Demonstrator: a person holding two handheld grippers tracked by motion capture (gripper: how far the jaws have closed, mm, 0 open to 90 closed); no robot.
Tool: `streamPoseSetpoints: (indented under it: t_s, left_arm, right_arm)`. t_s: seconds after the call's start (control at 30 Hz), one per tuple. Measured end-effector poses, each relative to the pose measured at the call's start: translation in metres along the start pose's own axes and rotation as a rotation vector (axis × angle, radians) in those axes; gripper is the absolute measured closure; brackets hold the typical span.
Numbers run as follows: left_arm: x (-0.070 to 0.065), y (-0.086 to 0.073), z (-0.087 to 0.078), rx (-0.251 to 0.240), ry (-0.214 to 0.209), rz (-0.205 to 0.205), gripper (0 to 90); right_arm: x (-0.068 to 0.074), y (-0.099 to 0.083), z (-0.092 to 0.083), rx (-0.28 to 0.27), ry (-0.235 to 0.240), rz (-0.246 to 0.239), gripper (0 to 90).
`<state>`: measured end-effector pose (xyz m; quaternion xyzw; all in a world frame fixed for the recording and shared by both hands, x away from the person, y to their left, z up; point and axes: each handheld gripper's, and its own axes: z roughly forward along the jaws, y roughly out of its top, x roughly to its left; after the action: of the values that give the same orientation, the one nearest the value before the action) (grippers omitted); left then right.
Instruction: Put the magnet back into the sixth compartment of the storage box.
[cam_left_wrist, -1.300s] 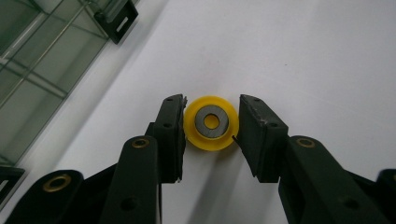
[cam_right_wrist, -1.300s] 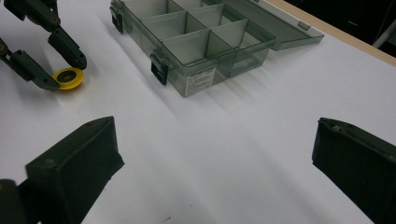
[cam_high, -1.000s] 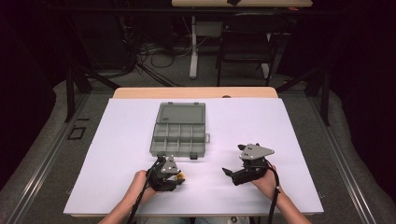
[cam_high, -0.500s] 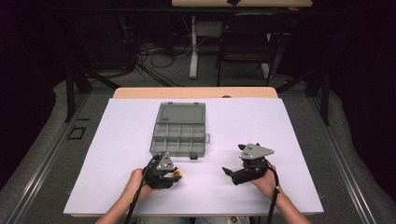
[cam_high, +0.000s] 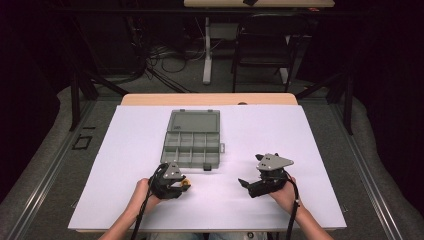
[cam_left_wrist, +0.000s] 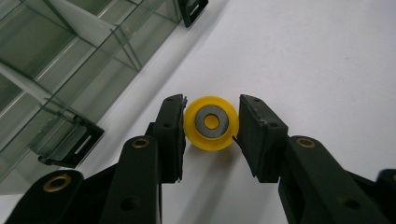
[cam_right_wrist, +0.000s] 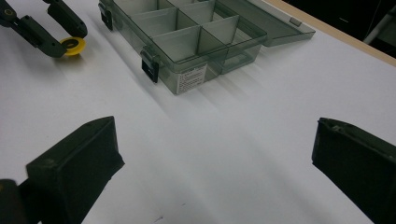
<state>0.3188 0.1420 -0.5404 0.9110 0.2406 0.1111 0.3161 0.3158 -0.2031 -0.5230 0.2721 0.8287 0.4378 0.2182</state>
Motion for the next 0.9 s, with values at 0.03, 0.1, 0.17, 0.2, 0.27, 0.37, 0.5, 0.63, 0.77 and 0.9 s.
streamPoseSetpoints:
  t_s: [0.03, 0.1, 0.17, 0.2, 0.27, 0.37, 0.5, 0.63, 0.77, 0.9]
  left_arm:
    - [0.001, 0.0, 0.0, -0.001, 0.005, 0.0, 62.2]
    - [0.002, -0.001, -0.001, -0.004, 0.011, -0.006, 62.2]
    - [0.004, -0.002, -0.003, -0.004, 0.018, -0.009, 62.2]
    - [0.005, -0.002, -0.003, -0.002, 0.021, -0.01, 62.2]
    - [0.007, -0.003, -0.004, -0.006, 0.026, -0.017, 62.2]
    - [0.01, -0.004, -0.005, -0.013, 0.039, -0.022, 62.2]
    - [0.014, -0.006, -0.008, -0.016, 0.052, -0.03, 62.2]
    - [0.017, -0.007, -0.009, -0.021, 0.06, -0.037, 62.2]
    - [0.02, -0.008, -0.01, -0.022, 0.068, -0.04, 62.2]
    - [0.021, -0.008, -0.011, -0.025, 0.074, -0.041, 62.2]
  right_arm:
    - [0.0, 0.0, 0.0, -0.001, 0.001, -0.001, 0.3]
    - [0.0, 0.0, 0.0, 0.0, 0.001, -0.001, 0.3]
    - [0.0, 0.0, 0.0, -0.002, 0.001, -0.001, 0.3]
    - [0.0, 0.0, 0.0, -0.002, -0.001, -0.001, 0.3]
    - [0.0, 0.0, 0.0, -0.002, -0.002, -0.003, 0.3]
    - [0.0, 0.0, -0.001, 0.0, -0.004, -0.005, 0.4]
    - [0.0, 0.0, -0.001, 0.0, -0.006, -0.006, 0.4]
    - [0.0, 0.0, -0.001, 0.001, -0.008, -0.006, 0.4]
    - [0.0, 0.0, 0.0, 0.001, -0.009, -0.004, 0.4]
    - [0.0, 0.0, 0.0, 0.003, -0.008, -0.004, 0.5]
